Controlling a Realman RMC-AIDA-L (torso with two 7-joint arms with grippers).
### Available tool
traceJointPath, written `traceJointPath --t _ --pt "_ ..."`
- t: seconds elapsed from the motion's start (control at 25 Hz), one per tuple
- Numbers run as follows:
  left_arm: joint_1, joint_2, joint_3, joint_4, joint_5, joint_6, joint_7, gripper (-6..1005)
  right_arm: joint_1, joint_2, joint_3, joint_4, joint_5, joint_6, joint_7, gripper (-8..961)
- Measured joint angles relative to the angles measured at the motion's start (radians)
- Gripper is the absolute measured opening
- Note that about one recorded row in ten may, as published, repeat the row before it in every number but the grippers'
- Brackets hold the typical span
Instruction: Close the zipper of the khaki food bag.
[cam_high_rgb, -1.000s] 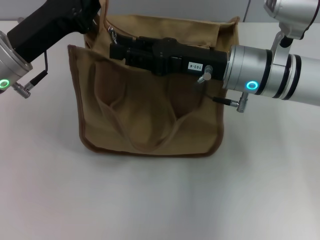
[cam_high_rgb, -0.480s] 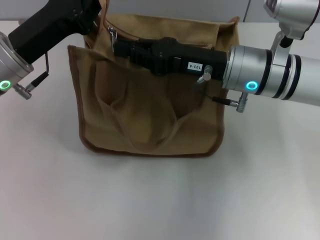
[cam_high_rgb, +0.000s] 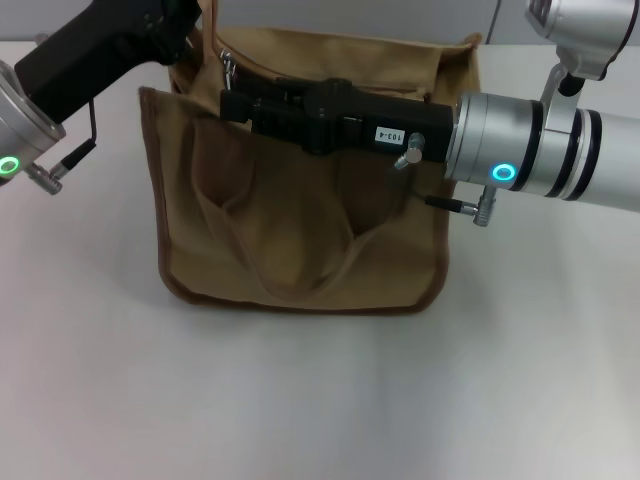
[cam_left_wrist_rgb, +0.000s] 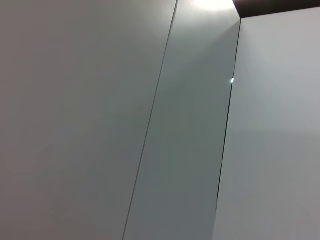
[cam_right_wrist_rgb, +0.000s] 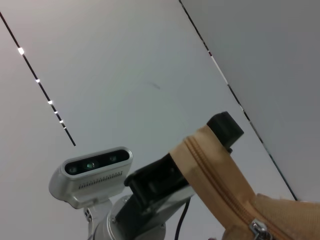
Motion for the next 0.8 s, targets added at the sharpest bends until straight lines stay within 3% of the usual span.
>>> traceJointPath --t 0.8 --pt "-0.036 0.0 0.026 -0.007 -0.013 -0.031 0.005 63 0.025 0.0 -0.005 -0.002 -0.003 0.019 -0.007 378"
